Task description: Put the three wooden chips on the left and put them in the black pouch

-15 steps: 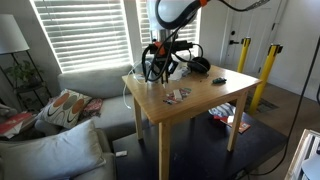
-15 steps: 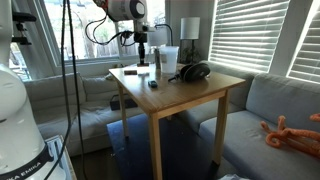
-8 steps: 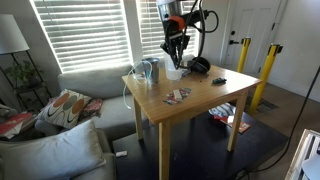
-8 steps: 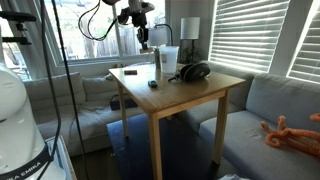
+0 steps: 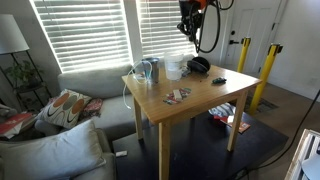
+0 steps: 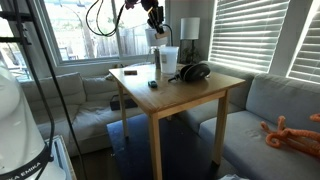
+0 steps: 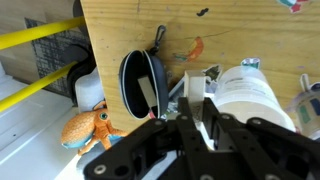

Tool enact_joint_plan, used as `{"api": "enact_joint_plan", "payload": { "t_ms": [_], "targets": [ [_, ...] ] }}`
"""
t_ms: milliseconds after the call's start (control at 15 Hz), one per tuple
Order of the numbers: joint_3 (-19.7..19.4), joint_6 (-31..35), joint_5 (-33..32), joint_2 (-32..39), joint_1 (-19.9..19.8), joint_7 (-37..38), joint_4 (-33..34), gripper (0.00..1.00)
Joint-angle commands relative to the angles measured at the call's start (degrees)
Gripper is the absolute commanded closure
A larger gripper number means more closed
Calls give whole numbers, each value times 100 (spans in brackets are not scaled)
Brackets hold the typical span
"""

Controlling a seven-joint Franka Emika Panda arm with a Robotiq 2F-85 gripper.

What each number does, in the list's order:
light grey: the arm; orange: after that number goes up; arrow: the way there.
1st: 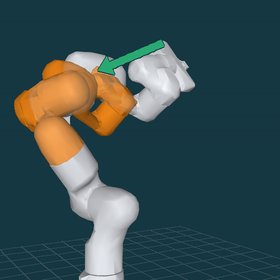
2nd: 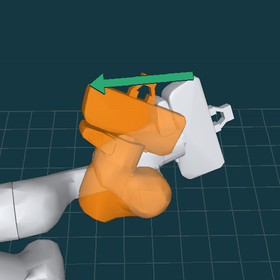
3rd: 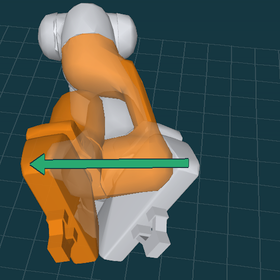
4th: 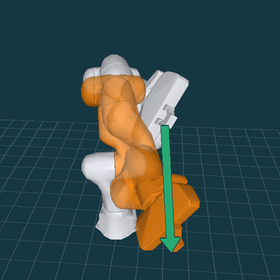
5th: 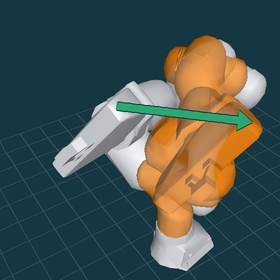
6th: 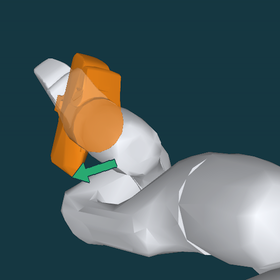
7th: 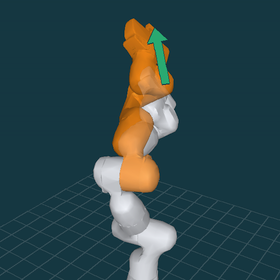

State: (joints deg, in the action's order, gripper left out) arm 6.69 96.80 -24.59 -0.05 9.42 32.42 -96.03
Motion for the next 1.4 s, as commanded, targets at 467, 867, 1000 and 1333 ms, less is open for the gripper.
{"api": "enact_joint_plan", "payload": {
  "t_ms": [467,867,1000,1333],
  "targets": [
    [-465,1159,-23,182,-666,-658,-493,96],
    [-645,1388,51,324,-775,-844,-649,96],
    [-698,1502,72,333,-801,-926,-717,96],
    [-771,1653,17,400,-822,-962,-787,56]
  ]
}}
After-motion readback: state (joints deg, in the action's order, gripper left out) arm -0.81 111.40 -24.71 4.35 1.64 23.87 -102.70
